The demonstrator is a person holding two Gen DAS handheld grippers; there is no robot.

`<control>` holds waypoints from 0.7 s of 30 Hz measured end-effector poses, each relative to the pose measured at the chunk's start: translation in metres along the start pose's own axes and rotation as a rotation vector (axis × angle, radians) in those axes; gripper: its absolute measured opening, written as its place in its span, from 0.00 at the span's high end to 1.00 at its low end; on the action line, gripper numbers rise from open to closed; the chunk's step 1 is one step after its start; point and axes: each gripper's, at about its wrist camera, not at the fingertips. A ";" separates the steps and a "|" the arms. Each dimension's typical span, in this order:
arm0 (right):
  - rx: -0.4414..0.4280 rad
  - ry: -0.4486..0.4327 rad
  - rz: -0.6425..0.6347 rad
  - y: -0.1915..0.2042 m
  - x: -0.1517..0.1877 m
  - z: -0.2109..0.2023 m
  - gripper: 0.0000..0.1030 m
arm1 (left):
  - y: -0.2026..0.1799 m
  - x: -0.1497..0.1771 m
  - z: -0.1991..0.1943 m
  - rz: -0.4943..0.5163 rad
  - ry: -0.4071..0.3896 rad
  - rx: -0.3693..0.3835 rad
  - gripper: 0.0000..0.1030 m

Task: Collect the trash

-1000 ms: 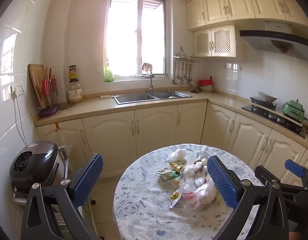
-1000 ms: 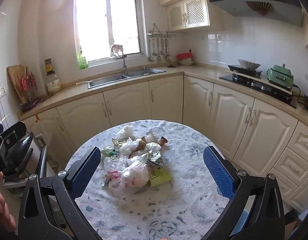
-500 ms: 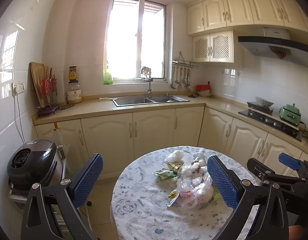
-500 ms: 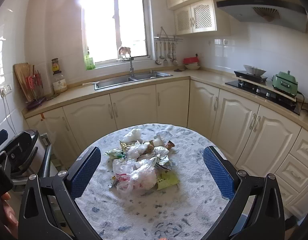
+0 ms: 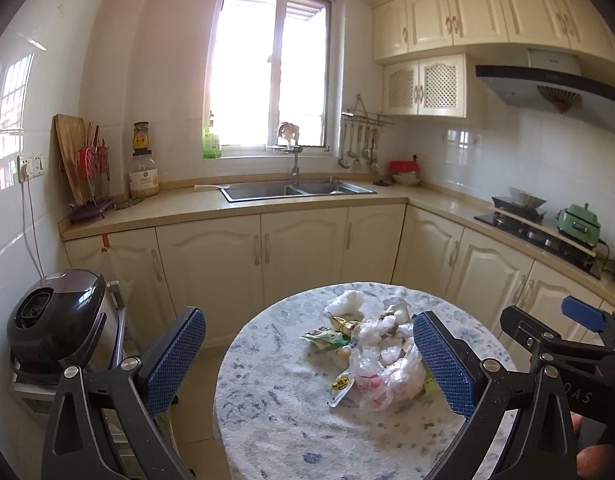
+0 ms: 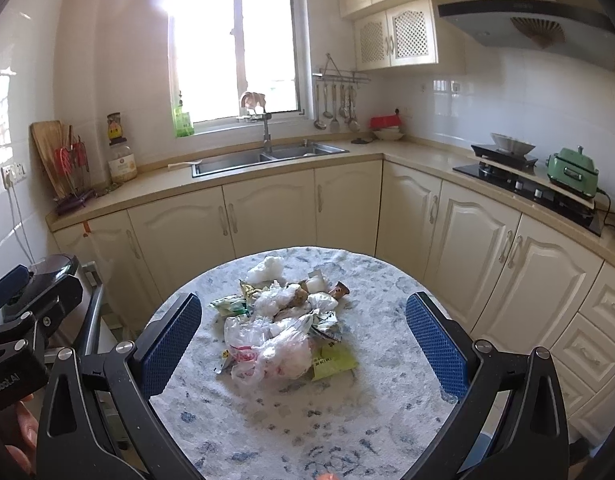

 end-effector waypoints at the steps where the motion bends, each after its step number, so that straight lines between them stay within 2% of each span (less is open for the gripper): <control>1: 0.004 -0.002 0.003 -0.001 0.000 -0.001 0.00 | -0.001 0.001 0.001 0.002 -0.002 0.003 0.01; 11: 0.024 0.000 0.013 -0.015 0.000 -0.008 0.00 | -0.009 0.013 0.005 0.014 0.005 0.028 0.01; 16: 0.010 0.030 0.015 -0.018 0.005 0.004 0.00 | -0.013 0.016 0.021 0.033 0.037 0.033 0.01; 21: -0.007 0.083 0.009 -0.023 0.014 0.033 0.00 | -0.016 0.022 0.052 0.042 0.086 0.017 0.01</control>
Point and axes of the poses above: each gripper's, at about its wrist camera, not at the fingertips, and z roughly the way its jaws point, y to its left, x to its underside, and after that the axes turned 8 degrees about -y, right-handed
